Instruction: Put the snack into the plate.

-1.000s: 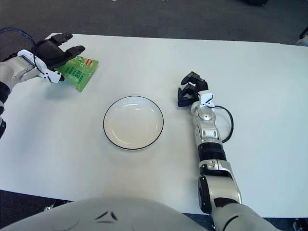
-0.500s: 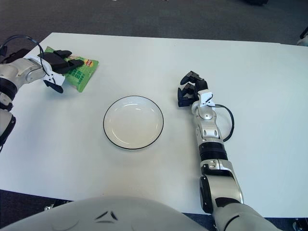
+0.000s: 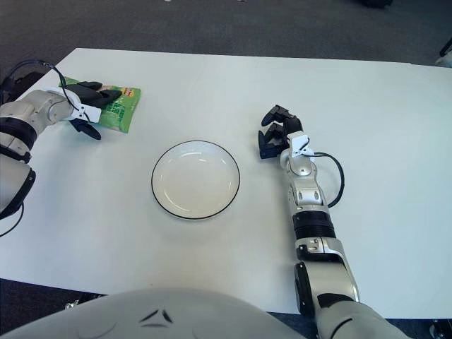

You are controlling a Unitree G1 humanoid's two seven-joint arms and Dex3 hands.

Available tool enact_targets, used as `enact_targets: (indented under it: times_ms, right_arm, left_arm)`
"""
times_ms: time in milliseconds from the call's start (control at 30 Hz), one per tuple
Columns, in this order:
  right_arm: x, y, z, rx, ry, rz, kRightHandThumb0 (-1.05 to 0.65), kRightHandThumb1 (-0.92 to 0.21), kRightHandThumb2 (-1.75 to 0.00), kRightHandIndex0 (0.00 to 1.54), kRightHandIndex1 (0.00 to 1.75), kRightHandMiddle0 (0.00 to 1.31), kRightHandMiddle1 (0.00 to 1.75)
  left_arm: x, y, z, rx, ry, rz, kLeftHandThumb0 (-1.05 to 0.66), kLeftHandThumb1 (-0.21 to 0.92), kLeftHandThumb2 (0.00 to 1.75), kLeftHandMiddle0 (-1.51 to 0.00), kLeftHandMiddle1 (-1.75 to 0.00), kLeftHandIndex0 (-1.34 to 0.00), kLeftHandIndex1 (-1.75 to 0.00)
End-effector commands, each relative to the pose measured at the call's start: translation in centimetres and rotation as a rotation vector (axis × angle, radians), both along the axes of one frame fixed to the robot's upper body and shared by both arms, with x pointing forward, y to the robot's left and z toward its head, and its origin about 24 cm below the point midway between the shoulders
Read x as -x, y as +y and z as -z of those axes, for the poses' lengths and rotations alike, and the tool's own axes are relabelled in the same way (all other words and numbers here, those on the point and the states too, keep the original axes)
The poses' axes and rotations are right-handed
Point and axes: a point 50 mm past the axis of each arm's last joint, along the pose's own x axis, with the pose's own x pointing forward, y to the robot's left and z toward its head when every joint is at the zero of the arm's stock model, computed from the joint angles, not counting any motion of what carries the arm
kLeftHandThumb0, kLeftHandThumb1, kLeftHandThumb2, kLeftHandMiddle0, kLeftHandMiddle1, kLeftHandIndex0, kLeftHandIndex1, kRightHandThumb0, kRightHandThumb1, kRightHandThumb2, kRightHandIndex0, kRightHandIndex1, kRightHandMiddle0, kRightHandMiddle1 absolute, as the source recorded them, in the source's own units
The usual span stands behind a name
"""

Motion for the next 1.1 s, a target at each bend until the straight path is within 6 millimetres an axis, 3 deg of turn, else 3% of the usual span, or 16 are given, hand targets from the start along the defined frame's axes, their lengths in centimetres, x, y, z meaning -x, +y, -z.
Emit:
enact_targets:
  times_ms: [0,333,400,433,500,567,667,733,767,867,1067]
  right_arm:
    - [1.8,-0.3,4.0,0.032,0.211,-0.006,-0.01,0.06,-1.75,0.89,1.75,0.67,1.75]
    - [2.0,-0.2,4.0,0.049,0.223,-0.040,-0.01,0.06,-1.75,0.89,1.75,0.67,1.74]
    - [2.0,-0.2,4.0,0.056,0.224,-0.047,-0.01,0.06,-1.75,0.89,1.75,0.68,1.73]
    - [2.0,-0.2,3.9,0.059,0.224,-0.050,-0.01,0.06,-1.75,0.89,1.75,0.68,1.73]
    - [2.1,-0.2,3.9,0.068,0.228,-0.057,-0.01,0.07,-1.75,0.89,1.75,0.69,1.72]
    - [2.1,-0.2,3.9,0.074,0.230,-0.063,-0.01,0.07,-1.75,0.90,1.75,0.70,1.71]
    - [2.1,-0.1,3.9,0.085,0.233,-0.076,-0.01,0.07,-1.75,0.90,1.75,0.70,1.70]
    - [2.1,-0.1,3.9,0.091,0.239,-0.088,-0.01,0.07,-1.75,0.90,1.75,0.70,1.71]
    - [2.1,-0.1,3.9,0.093,0.241,-0.094,-0.01,0.07,-1.75,0.90,1.75,0.70,1.71]
    - [2.2,0.0,3.9,0.101,0.237,-0.114,-0.01,0.07,-1.75,0.90,1.75,0.71,1.70]
    - [2.2,0.1,3.8,0.135,0.232,-0.136,-0.01,0.09,-1.75,0.90,1.75,0.75,1.65]
  left_arm:
    - [0.6,0.5,1.9,0.008,0.054,-0.055,-0.90,0.63,0.40,0.00,0.00,0.00,0.00]
    - [0.9,1.0,3.3,0.043,-0.136,-0.107,-0.88,0.70,0.48,0.00,0.00,0.00,0.00]
    - [1.1,1.0,3.6,0.054,-0.211,-0.104,-0.84,0.73,0.52,-0.12,-0.09,0.00,-0.03]
    - [1.2,1.0,3.8,0.058,-0.244,-0.103,-0.81,0.72,0.55,-0.13,-0.19,0.00,-0.09]
    - [1.5,0.9,4.5,0.057,-0.309,-0.106,-0.74,0.68,0.62,-0.11,-0.55,0.00,-0.29]
    - [1.8,0.9,5.2,0.046,-0.342,-0.116,-0.61,0.57,0.78,-0.10,-0.95,0.00,-0.58]
    - [2.4,1.1,6.0,0.050,-0.413,-0.134,-0.45,0.45,0.97,-0.12,-1.34,0.00,-0.97]
    - [2.7,1.2,6.3,0.052,-0.461,-0.141,-0.04,0.49,0.99,-0.27,-1.53,-0.02,-1.30]
    - [2.8,1.2,6.4,0.051,-0.480,-0.143,-0.02,0.46,1.06,-0.37,-1.58,-0.14,-1.46]
    - [2.9,1.1,6.4,0.039,-0.533,-0.113,-0.01,0.36,1.22,-0.54,-1.63,-0.33,-1.65]
    - [2.9,0.9,6.2,0.033,-0.571,-0.079,0.00,0.16,1.44,-0.73,-1.58,-0.57,-1.74]
